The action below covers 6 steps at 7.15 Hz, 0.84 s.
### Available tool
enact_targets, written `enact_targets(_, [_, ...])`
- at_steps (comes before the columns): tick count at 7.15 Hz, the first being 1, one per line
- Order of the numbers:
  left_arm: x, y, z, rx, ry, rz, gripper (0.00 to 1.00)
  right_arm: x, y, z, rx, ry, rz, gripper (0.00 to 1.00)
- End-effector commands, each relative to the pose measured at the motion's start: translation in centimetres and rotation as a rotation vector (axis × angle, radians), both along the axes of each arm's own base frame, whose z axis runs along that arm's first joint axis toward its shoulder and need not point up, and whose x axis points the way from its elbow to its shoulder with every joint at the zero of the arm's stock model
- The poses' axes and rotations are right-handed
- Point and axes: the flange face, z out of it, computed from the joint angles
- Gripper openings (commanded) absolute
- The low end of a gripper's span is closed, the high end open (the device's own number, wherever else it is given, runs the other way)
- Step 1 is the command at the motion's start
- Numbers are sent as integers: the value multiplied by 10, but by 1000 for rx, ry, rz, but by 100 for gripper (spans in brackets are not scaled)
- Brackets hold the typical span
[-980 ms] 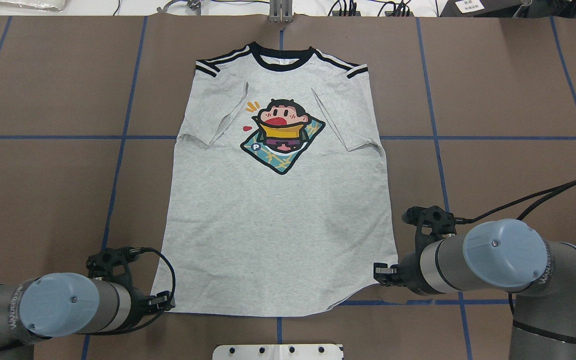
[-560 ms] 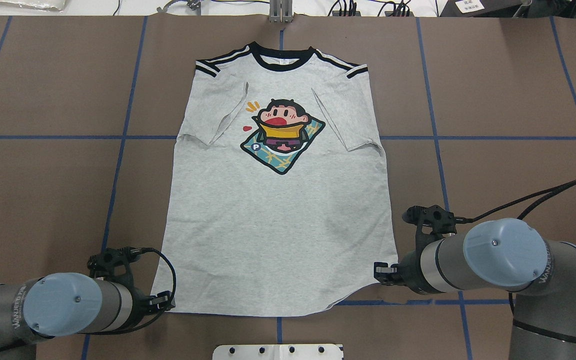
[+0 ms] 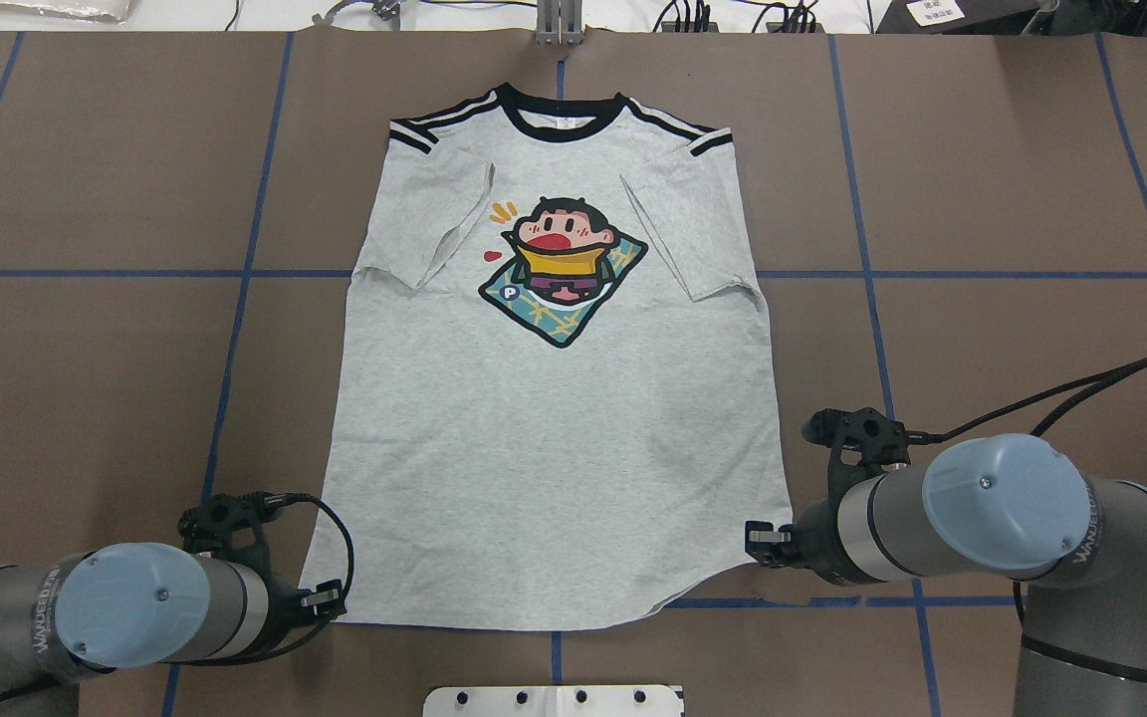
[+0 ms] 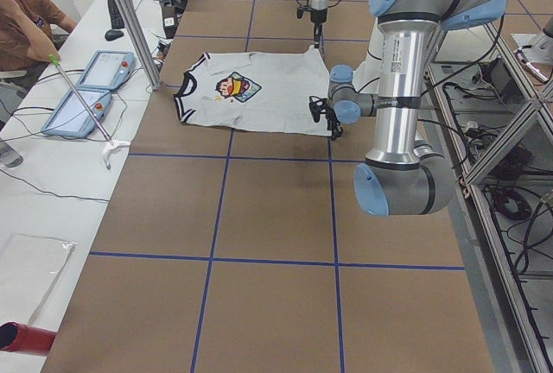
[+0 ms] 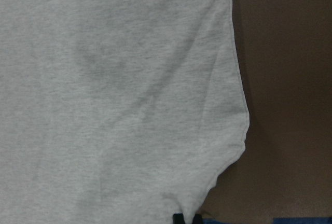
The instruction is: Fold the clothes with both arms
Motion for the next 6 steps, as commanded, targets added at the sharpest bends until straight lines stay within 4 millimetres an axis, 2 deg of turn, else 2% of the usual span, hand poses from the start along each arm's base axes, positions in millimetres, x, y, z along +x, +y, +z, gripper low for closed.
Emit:
enact_targets(1, [-1, -1, -3, 2, 6, -1, 39, 0, -1, 0, 0, 1, 2, 0])
enact_targets(6, [-6, -8, -6, 3, 12, -16, 37, 1, -1, 1, -2, 4, 3, 0])
